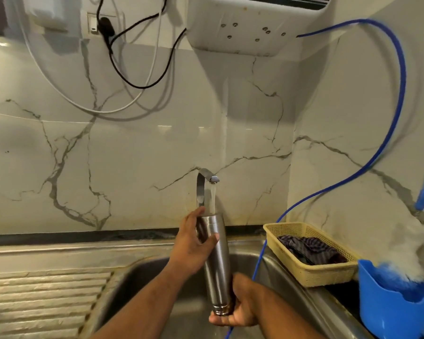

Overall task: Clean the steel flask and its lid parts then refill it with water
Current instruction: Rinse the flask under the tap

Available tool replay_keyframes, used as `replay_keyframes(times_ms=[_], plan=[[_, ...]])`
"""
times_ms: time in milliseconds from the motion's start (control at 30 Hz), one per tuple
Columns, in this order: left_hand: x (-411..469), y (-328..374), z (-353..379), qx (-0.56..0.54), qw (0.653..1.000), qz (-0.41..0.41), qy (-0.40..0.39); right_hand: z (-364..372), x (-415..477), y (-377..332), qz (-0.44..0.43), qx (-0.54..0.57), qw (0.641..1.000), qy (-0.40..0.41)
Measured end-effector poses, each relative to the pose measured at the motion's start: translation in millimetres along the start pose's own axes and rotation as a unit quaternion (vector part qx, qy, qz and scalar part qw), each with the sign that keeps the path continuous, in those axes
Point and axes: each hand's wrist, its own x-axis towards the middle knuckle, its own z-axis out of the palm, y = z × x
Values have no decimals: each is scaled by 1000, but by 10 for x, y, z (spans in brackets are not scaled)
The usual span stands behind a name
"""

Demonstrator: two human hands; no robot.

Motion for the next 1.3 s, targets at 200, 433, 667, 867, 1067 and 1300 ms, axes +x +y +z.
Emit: replay_keyframes(times_ms=[200, 433, 667, 867, 1067, 1300], plan=[[111, -108, 91, -44, 998, -35, -39, 78, 33, -22, 3, 46, 999, -3], [65, -115, 92, -40, 990, -52, -127, 133, 7, -17, 12, 49, 999, -4], [-21, -266, 91, -14, 986, -87, -139, 116, -52, -25, 57, -16, 998, -21], [0, -331, 24, -18, 989, -79, -120, 106, 20, -16, 37, -37, 997, -57], [-68, -13, -133, -72, 993, -79, -56, 95, -101, -24, -40, -3, 999, -32], [-428, 118, -672, 61, 995, -83, 2, 103, -125, -146, -199, 188, 962, -4]])
